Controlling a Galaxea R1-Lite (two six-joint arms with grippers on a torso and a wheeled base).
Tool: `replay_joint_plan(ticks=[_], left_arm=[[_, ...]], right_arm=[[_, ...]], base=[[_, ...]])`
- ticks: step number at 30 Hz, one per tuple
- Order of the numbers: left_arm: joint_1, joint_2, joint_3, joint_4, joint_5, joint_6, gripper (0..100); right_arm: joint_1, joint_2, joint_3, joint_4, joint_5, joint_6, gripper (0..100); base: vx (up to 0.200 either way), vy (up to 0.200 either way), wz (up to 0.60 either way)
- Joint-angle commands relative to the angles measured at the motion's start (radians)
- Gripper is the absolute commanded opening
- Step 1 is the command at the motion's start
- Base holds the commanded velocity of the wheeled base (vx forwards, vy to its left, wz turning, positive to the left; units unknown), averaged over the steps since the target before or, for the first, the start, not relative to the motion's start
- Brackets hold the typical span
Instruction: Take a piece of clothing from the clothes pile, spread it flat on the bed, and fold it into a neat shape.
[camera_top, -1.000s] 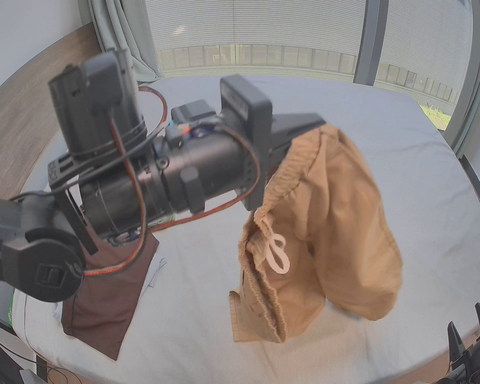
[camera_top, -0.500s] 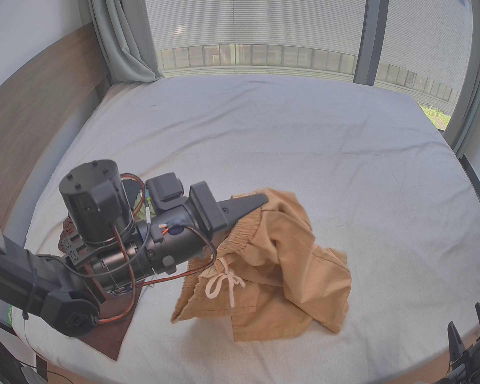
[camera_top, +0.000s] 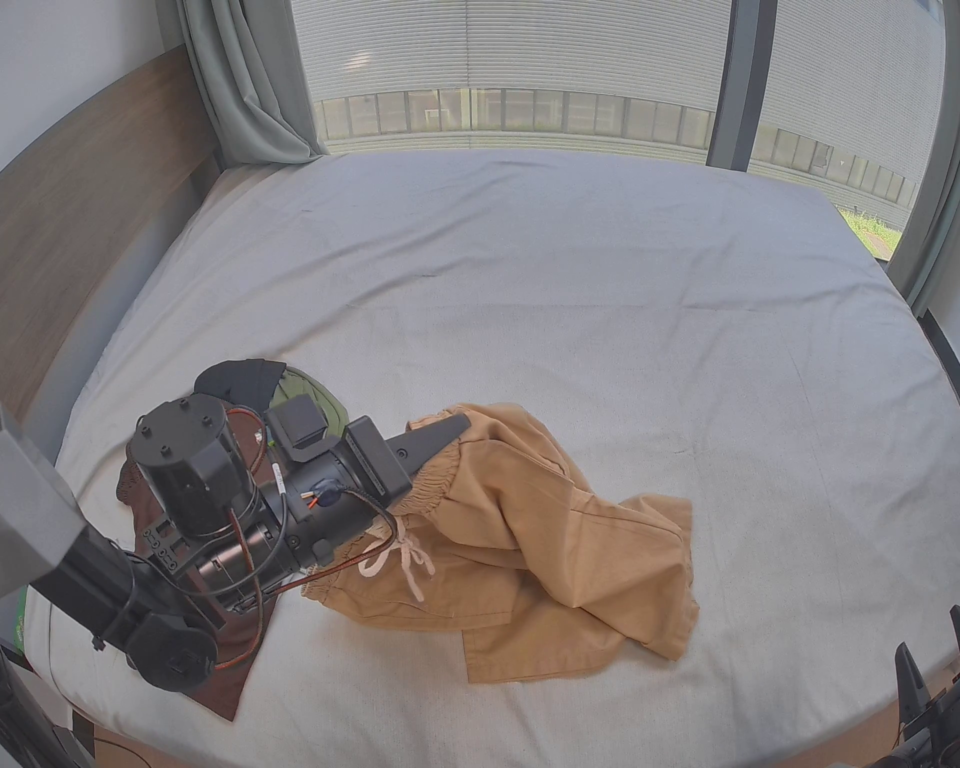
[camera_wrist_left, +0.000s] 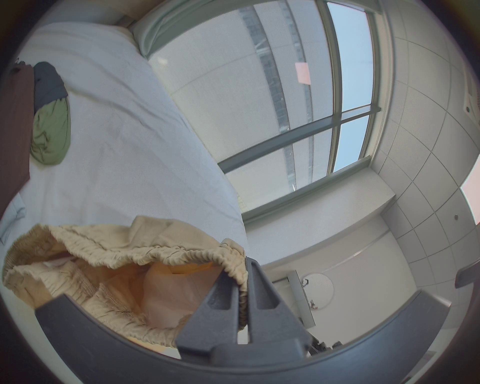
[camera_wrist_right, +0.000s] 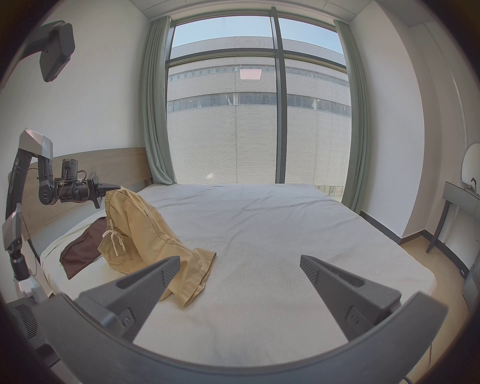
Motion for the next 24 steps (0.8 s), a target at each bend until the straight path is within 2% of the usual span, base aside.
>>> replay_joint_plan(ticks=[1, 4, 10, 16, 24], left_arm=[[0.020, 0.080, 0.054, -0.084, 0.052, 0.006, 0], [0.034, 0.123, 0.082, -0.151, 0.077, 0.012, 0], [0.092, 0.165, 0.123, -0.156, 0.100, 0.096, 0], [0.170, 0.166, 0.142, -0.156, 0.098, 0.101, 0], [0.210, 0.171, 0.146, -0.156, 0.097, 0.101, 0]], right_arm=[[0.000, -0.015, 0.018, -0.001, 0.001, -0.001, 100], [0.000, -0.015, 0.018, -0.001, 0.001, -0.001, 100], [0.000, -0.015, 0.018, -0.001, 0.001, -0.001, 100], [0.000, -0.015, 0.018, -0.001, 0.001, -0.001, 100], [0.000, -0.015, 0.018, -0.001, 0.002, -0.004, 100]], base=[[0.000, 0.000, 0.00], [0.000, 0.000, 0.00], [0.000, 0.000, 0.00], [0.000, 0.000, 0.00], [0.000, 0.000, 0.00]])
